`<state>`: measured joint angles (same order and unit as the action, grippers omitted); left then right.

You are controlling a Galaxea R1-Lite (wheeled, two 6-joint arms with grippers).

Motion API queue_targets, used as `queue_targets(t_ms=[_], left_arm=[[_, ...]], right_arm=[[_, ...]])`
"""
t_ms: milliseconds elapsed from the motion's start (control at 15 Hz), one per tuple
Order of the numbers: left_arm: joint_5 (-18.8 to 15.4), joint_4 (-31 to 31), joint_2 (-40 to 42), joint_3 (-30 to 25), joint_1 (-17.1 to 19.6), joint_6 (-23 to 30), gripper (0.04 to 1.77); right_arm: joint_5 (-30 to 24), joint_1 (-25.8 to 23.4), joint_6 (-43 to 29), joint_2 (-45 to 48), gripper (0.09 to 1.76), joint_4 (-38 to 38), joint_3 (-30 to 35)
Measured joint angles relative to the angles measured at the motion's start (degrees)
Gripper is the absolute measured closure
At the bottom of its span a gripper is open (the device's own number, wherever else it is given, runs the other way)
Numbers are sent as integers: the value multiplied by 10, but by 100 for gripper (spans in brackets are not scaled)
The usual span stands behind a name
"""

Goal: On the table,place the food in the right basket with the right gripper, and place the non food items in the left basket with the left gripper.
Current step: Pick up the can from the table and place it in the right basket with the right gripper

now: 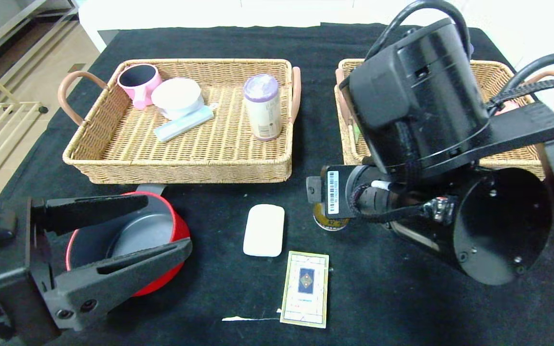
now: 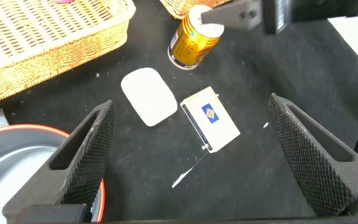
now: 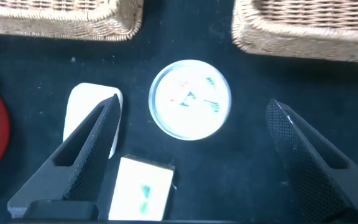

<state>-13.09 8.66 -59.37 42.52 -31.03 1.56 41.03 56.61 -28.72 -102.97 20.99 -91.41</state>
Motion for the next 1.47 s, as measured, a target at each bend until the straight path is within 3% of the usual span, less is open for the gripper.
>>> queue_targets(t_ms=[333, 1467], left_arm=[[1, 0, 1, -1, 0, -1, 5], [0, 0, 1, -3, 0, -7, 5]], right_arm=[[9, -5, -1, -41, 15, -1, -30], [14, -42, -29, -95, 14, -4, -33]])
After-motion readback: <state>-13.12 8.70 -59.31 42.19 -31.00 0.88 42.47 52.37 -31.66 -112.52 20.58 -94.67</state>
